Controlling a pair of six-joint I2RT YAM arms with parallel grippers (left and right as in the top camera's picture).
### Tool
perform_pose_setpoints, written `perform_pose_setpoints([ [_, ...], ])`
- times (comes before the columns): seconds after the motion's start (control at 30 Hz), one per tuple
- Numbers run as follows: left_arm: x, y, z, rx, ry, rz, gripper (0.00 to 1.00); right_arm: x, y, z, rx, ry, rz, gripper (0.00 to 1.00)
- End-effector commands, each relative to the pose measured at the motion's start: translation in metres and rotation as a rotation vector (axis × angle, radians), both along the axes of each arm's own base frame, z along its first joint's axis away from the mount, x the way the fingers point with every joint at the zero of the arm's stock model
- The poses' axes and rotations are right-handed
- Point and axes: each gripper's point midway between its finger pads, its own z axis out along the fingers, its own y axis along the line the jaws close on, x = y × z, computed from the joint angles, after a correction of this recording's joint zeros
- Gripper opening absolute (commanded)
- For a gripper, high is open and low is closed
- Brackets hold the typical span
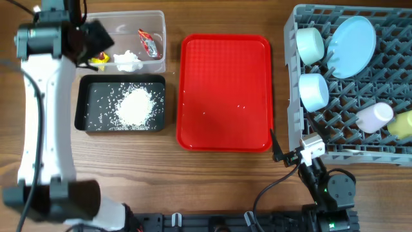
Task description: Sort waste into correct bins and load items into the dishwasher rack
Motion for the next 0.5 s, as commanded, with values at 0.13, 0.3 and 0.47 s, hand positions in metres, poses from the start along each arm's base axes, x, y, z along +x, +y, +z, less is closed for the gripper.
perform_pose_setpoints([
  [0.13, -0.056, -0.024, 0.044, -0.042, -0.598, -0.090, 1.00, -0.001, 0.002, 0.001, -0.011, -0.016, 0.012, 1.00],
  [0.3, -0.119, -0.019, -0.024, -0.050, -0.825, -0.106, 1.00, -0.001, 0.002, 0.001, -0.011, -0.016, 0.012, 1.00],
  [0.47, -0.153, -0.023, -0.081, -0.034, -0.930, -0.115, 1.00, -0.001, 0.002, 0.001, -0.011, -0.016, 0.012, 1.00],
])
